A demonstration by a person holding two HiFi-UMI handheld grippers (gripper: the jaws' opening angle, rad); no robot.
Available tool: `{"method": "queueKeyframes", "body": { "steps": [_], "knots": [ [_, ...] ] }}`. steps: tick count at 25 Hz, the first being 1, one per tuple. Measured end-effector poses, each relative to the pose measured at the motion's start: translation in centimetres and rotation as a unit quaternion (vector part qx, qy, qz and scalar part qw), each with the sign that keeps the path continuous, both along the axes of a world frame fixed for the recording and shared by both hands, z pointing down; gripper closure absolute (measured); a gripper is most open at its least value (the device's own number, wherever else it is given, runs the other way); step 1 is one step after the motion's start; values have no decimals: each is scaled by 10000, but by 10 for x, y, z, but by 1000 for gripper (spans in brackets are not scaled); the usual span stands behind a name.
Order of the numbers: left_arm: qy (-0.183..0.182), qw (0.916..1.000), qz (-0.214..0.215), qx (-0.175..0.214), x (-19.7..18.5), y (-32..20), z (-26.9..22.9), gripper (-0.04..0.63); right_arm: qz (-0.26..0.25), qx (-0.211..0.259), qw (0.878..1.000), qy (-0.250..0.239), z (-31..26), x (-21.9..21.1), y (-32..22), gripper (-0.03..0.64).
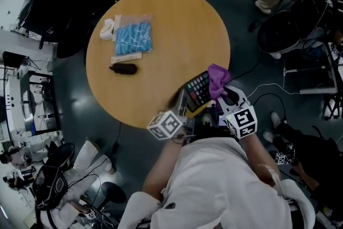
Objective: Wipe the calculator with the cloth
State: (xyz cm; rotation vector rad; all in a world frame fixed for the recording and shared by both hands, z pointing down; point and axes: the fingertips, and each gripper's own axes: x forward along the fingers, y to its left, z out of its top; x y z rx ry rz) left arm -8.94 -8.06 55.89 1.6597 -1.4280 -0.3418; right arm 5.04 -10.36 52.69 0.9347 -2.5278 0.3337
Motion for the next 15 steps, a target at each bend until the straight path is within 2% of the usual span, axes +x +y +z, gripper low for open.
{"method": "queueKeyframes", "body": {
  "steps": [2, 5, 10, 15],
  "knots": [
    [-6, 9997, 101, 222, 3, 2, -16, 546, -186, 59, 9994, 277, 0, -13, 3, 526],
    [26, 9991, 171, 393, 5, 5, -28, 546, -555, 197, 9975, 391, -7, -37, 16, 528],
    [-8, 9991, 120, 396, 2, 17, -32, 546, -1367, 223, 9897, 369, -13, -75, 57, 529],
    [167, 9991, 6, 383, -4, 25, -29, 546, -2104, 185, 9766, 407, -10, -92, 98, 529]
  ]
}}
